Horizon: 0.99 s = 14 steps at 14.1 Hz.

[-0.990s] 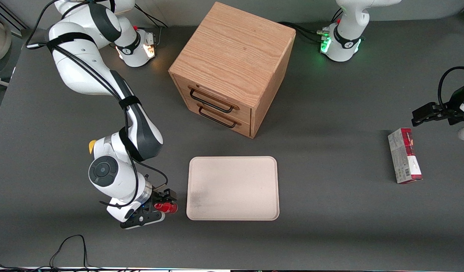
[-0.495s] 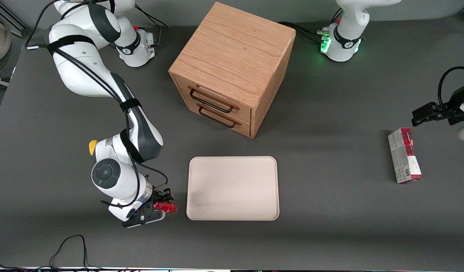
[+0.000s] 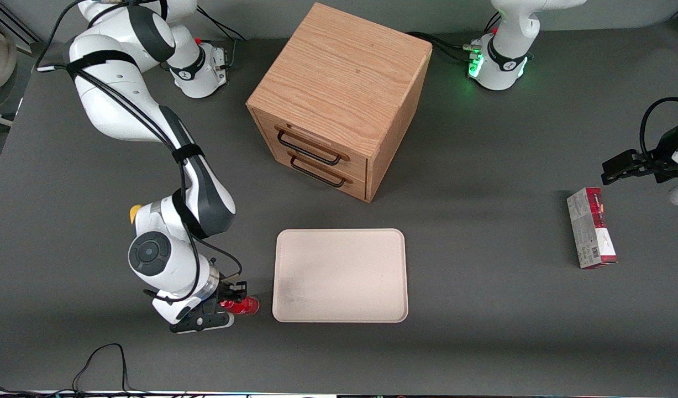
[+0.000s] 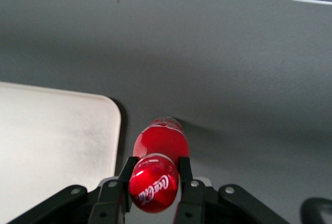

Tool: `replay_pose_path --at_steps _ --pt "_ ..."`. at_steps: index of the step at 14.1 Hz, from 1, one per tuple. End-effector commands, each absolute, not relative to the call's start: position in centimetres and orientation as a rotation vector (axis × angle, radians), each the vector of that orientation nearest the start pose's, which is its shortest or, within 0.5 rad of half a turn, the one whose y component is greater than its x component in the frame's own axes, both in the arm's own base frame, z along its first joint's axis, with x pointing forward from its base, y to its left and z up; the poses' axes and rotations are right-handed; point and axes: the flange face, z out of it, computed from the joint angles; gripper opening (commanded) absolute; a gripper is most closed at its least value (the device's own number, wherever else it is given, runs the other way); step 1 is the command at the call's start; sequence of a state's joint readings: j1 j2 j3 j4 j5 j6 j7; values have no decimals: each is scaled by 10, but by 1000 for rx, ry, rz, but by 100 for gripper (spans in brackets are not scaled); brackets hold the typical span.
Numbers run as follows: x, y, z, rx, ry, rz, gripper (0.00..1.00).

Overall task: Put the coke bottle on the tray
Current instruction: 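Lower the right gripper and close it around the bottle's cap end, then lift the bottle and carry it over the cream tray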

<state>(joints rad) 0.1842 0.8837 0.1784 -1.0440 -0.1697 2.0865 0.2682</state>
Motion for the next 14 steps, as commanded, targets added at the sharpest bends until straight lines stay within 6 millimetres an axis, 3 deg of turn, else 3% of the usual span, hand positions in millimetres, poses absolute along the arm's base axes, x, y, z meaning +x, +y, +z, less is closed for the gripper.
replay_pose_path --at_steps 1,2,3,5,6,7,10,14 --pt "743 213 420 -3134 -68 -307 0" --pt "738 202 451 -3154 -44 -303 0" --pt "734 196 469 -3164 -27 -279 0" --pt "724 202 495 -3146 18 -288 0" --pt "720 216 499 -3119 82 -290 0" --pt "713 241 496 -3086 115 -276 0" --pt "701 288 484 -3003 218 -280 0" --pt "699 308 468 -2990 262 -289 0"
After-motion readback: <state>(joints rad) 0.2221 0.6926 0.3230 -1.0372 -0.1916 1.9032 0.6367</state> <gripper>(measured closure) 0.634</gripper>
